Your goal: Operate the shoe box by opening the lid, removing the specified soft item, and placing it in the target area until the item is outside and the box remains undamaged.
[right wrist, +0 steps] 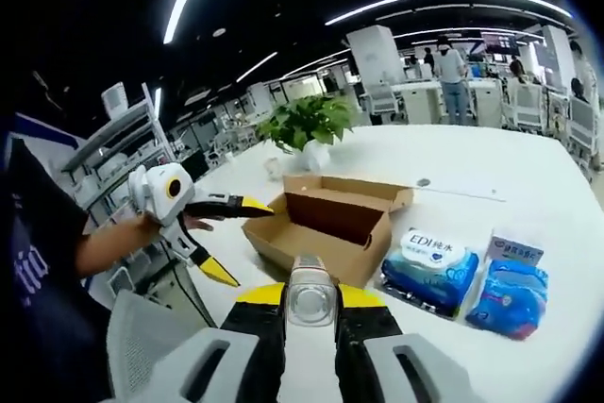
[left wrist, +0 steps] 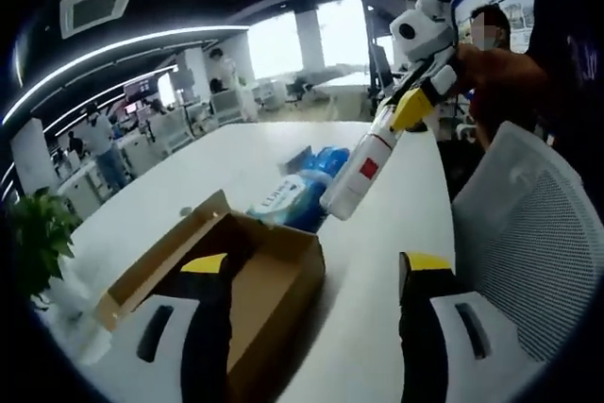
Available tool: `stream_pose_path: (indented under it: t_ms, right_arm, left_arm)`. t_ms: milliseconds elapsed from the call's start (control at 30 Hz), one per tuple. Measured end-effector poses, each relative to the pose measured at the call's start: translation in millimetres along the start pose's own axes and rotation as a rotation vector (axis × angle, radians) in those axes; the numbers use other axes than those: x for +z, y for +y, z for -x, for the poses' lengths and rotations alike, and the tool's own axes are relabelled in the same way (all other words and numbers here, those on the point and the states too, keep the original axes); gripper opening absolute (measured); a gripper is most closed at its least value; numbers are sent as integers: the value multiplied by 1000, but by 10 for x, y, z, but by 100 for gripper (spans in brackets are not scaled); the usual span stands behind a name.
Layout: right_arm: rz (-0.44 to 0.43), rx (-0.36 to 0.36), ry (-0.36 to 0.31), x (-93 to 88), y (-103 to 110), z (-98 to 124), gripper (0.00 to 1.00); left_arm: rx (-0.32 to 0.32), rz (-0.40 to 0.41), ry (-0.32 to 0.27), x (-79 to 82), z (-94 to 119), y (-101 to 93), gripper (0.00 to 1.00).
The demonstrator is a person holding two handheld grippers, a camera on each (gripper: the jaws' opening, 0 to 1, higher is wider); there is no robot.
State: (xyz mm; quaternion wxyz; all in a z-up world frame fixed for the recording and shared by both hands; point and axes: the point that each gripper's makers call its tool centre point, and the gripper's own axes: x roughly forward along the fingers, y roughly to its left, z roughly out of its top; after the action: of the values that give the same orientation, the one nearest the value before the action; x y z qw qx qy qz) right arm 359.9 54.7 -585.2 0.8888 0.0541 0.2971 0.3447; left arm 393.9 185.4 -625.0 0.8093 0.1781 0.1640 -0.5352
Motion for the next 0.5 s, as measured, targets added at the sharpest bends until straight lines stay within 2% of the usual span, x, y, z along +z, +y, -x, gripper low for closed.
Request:
stream_pose_path:
  t_ms: [100,500]
  right_arm:
    - [31,8,20,32,-8,16,14]
    - [166,5,92,162,-133,83,14]
  left_arm:
    - [13,16,9,-53,62,15,77]
    - [90,132,-22,-141,342,139,87]
